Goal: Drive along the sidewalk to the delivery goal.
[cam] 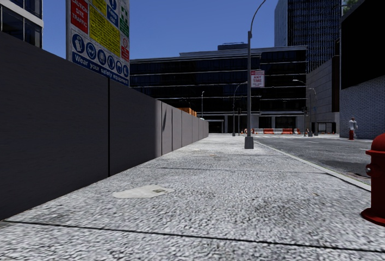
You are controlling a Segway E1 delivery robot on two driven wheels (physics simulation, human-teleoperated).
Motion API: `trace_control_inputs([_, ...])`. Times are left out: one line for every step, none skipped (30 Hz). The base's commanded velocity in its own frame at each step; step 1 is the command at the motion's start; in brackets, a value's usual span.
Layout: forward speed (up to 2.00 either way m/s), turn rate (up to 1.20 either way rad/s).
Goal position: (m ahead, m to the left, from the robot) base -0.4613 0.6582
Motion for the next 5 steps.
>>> trace_control_inputs([0.00, 0.00])
trace_control_inputs([0.00, 0.00])
trace_control_inputs([0.00, 0.00])
trace_control_inputs([0.00, 0.00])
trace_control_inputs([0.00, 0.00])
